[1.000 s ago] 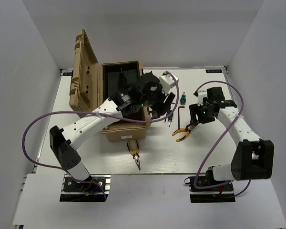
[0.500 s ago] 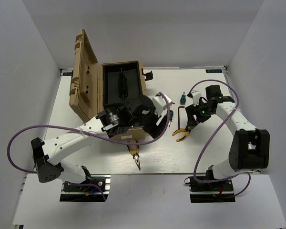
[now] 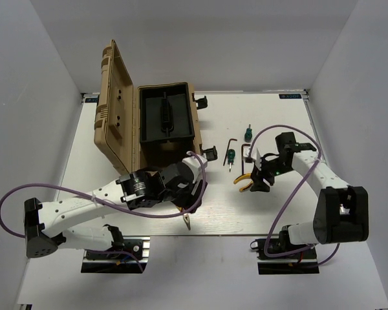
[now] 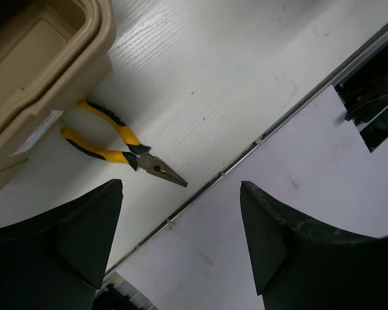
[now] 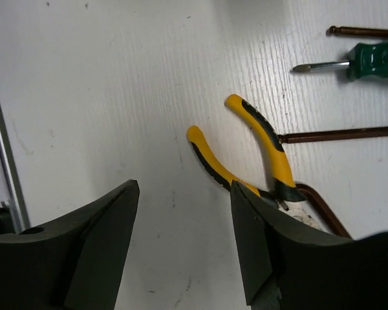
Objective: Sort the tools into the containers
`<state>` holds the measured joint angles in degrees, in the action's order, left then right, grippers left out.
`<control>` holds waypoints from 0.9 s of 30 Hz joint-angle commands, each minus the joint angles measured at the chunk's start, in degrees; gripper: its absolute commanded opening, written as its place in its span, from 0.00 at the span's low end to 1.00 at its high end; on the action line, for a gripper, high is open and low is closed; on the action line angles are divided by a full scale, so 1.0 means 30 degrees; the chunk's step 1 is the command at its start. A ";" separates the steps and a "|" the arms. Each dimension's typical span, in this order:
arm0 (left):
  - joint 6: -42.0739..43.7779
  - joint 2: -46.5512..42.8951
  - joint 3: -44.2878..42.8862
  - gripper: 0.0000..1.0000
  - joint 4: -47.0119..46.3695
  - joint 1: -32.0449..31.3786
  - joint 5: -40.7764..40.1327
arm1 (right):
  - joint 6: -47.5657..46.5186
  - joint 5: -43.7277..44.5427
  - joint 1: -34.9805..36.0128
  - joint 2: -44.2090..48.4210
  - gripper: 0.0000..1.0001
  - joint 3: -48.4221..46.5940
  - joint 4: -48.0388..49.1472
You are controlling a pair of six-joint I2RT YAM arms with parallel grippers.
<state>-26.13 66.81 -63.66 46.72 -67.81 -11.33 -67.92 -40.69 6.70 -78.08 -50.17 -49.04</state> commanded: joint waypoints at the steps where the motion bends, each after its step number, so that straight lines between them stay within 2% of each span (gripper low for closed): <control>1: -0.1773 -0.0560 0.0331 0.83 0.0245 -0.0451 -0.1170 | -0.4341 -0.0327 0.0140 -0.0222 0.65 -0.0680 0.0078; 7: -0.3855 -0.0384 0.0505 0.85 0.2381 -0.1300 -0.2900 | -0.6011 0.1341 0.0872 -0.1476 0.68 -0.0471 0.1960; 14: -0.5732 -0.0792 0.1092 0.86 0.2972 -0.1888 -0.3984 | -0.7856 0.2545 0.1837 -0.2828 0.66 -0.0387 0.1842; 17: -0.6463 -0.0999 0.1649 0.86 0.2972 -0.2064 -0.4162 | -0.7887 0.3453 0.2307 -0.3004 0.66 0.0490 0.3188; 22: -0.8484 -0.1351 0.2526 0.87 0.3731 -0.2240 -0.5097 | -0.8850 0.5237 0.2950 -0.3794 0.59 0.0669 0.3103; 27: -1.0037 -0.2051 0.3667 0.87 0.3735 -0.2240 -0.5715 | -0.9352 0.6325 0.3361 -0.4472 0.45 0.1079 0.2723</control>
<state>-51.29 63.26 -54.37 56.97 -74.17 -25.56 -92.77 -25.85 15.84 -89.97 -48.73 -40.60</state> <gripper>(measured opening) 0.867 0.468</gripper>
